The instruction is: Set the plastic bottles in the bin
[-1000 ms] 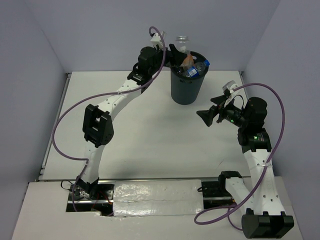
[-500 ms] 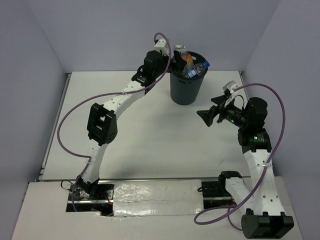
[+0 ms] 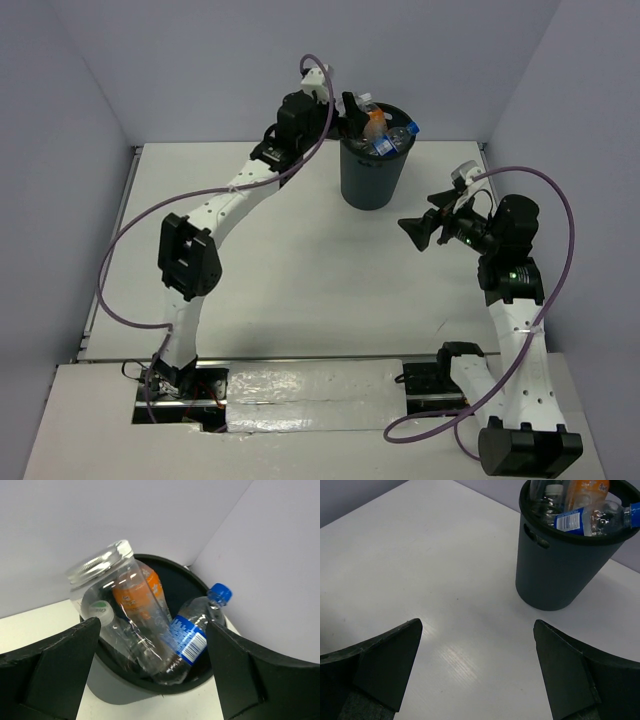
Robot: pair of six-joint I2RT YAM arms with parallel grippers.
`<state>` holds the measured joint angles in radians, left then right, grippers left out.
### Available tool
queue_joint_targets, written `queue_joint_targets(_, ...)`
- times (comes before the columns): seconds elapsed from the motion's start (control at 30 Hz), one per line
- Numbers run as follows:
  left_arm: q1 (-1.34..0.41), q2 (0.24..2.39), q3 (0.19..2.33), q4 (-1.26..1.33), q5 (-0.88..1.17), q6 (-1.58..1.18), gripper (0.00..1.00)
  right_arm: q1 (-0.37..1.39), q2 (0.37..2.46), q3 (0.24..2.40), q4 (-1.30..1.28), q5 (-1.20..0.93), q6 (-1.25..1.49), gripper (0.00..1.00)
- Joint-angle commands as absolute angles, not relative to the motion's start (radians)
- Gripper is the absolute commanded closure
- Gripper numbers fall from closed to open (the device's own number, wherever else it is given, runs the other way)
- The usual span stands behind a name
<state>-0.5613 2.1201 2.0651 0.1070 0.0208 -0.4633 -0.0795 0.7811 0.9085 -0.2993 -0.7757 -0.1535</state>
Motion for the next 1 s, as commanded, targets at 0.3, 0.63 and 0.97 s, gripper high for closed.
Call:
queue_joint_targets(0.3, -0.566, 1.699, 1.801, 0.103, -0.045, -0.377, 0.01, -0.164, 0.779, 0.900, -0.250, -0.798, -0.140, 0.00)
queue_joint_targets(0.63, -0.525, 1.159, 1.186, 0.067, 0.100, -0.342, 0.01, -0.212, 0.715, 0.894, -0.190, -0.861, 0.078, 0.00)
queue_joint_targets(0.97, -0.514, 0.850, 0.900, 0.003, 0.103, -0.264, 0.01, -0.229, 0.549, 0.769, -0.054, -0.786, 0.159, 0.00)
